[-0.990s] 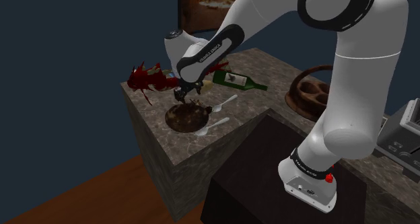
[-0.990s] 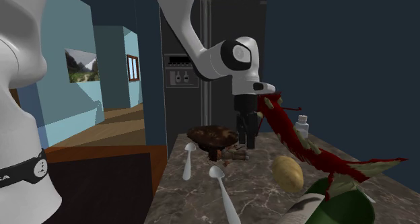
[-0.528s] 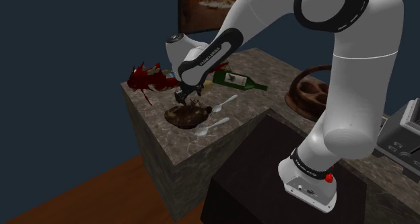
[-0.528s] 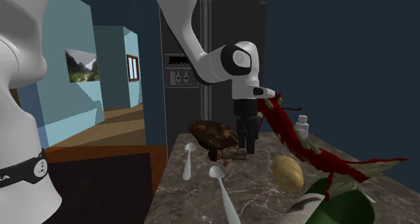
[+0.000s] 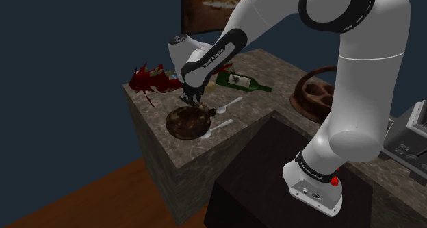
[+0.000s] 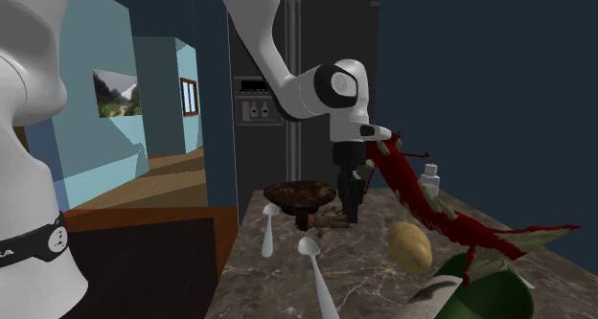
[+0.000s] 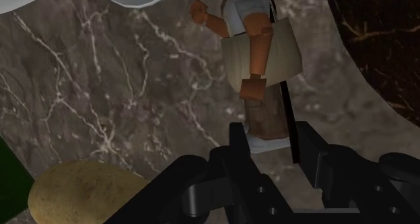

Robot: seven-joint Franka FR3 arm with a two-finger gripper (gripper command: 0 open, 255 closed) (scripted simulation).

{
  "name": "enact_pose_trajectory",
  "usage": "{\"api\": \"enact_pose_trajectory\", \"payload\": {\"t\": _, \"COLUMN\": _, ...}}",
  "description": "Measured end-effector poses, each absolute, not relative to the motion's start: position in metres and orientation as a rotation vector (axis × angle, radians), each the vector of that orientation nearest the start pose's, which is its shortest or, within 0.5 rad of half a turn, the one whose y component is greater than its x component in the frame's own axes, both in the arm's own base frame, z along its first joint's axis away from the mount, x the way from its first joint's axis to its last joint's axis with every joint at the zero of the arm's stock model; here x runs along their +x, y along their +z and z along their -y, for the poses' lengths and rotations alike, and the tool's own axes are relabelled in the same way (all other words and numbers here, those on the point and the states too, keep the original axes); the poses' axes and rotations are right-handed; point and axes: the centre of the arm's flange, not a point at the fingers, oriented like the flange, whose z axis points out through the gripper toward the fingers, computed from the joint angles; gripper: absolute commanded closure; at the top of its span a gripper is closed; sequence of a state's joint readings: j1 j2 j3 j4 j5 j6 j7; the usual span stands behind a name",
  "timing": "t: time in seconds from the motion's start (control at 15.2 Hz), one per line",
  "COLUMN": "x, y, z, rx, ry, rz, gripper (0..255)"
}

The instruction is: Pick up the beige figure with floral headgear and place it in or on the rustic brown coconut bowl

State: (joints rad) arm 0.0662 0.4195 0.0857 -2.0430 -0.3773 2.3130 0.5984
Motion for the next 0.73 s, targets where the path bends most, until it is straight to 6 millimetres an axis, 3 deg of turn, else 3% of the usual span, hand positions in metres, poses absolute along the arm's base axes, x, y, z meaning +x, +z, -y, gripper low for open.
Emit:
{"api": "enact_pose_trajectory", "payload": {"t": 0.33, "x": 0.576, "y": 0.224, "z": -0.081, "rx": -3.387, "ry": 0.086, "rz": -0.297, "gripper": 255}}
{"api": "enact_pose_trajectory", "payload": {"t": 0.73, "x": 0.577, "y": 0.250, "z": -0.081, "rx": -3.387, "ry": 0.086, "rz": -0.297, "gripper": 255}}
